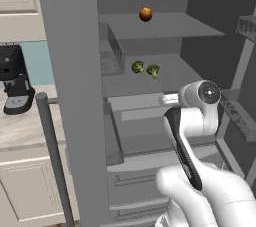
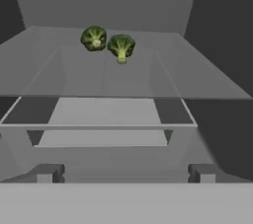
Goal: Place the broccoli in the correct fridge rack based on whether it is a fruit or vegetable. Finally, close the fridge door.
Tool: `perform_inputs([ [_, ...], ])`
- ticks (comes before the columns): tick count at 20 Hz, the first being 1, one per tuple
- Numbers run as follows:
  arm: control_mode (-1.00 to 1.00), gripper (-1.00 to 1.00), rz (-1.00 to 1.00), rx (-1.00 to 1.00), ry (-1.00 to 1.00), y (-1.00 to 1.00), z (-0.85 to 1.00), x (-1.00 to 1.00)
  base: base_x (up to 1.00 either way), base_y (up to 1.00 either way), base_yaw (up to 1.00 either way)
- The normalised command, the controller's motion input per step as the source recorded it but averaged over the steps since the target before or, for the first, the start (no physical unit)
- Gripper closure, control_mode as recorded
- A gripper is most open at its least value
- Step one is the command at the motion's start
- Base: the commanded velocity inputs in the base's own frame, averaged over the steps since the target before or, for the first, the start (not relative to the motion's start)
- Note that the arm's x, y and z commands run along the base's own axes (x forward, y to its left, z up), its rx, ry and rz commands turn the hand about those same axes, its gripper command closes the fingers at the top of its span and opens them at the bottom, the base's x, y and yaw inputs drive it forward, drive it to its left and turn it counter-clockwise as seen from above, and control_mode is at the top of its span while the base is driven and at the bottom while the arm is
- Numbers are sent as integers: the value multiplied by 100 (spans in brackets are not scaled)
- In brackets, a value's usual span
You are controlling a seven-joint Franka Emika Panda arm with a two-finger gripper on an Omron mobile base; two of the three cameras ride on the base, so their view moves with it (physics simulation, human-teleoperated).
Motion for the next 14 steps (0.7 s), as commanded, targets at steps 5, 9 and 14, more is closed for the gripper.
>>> perform_inputs([
  [5, 100, -100, 0, 0, 0, 0, 0, 0, -95, 0, 0],
  [9, 100, -100, 0, 0, 0, 0, 0, 0, -55, 6, 0],
  [14, 100, -100, 0, 0, 0, 0, 0, 0, -12, 8, 0],
])
